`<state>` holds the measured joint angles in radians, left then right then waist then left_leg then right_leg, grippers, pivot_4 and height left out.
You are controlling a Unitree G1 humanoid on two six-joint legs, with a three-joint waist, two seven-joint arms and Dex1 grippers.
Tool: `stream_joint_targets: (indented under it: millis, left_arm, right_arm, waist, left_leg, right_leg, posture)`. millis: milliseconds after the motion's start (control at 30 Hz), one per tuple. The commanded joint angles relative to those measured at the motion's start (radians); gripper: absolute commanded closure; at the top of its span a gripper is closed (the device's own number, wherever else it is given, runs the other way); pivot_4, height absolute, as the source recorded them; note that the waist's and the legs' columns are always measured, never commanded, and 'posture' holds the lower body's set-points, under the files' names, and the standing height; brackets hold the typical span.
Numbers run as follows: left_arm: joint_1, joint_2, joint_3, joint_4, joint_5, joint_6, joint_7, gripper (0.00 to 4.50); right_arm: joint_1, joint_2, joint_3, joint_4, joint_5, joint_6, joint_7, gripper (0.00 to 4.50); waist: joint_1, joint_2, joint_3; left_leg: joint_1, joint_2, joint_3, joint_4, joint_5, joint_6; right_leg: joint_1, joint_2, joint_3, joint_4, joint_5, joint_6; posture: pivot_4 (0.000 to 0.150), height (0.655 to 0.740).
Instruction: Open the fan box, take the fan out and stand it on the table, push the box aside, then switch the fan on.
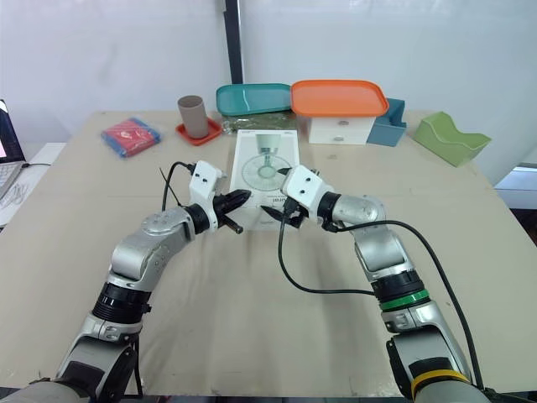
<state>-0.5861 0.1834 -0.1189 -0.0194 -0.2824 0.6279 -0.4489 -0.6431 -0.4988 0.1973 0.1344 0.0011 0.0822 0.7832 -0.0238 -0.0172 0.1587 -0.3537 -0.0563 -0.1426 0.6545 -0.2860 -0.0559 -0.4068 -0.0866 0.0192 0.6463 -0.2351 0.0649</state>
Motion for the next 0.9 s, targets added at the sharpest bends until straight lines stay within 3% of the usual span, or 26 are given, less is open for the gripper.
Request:
stream_joint_targets:
  millis: [33,900]
  left_arm:
    - [0.016,0.007,-0.010,0.007,0.009,0.007,-0.010,4.47]
    - [0.015,0.005,-0.007,0.012,0.013,-0.003,-0.006,4.47]
  right_arm:
    - [-0.006,-0.026,-0.019,-0.029,-0.021,-0.004,-0.007,0.00]
    - [-0.002,-0.002,0.001,-0.038,-0.042,-0.009,-0.009,0.00]
  waist:
    - [0.000,0.000,0.000]
    - [0.000,0.000,0.000]
  left_leg:
    - [0.000,0.000,0.000,0.000,0.000,0.000]
    - [0.000,0.000,0.000,0.000,0.000,0.000]
  right_leg:
    - [0.000,0.000,0.000,0.000,0.000,0.000]
    - [0.000,0.000,0.000,0.000,0.000,0.000]
  posture:
    - [0.150,0.7400]
    - [0.150,0.7400]
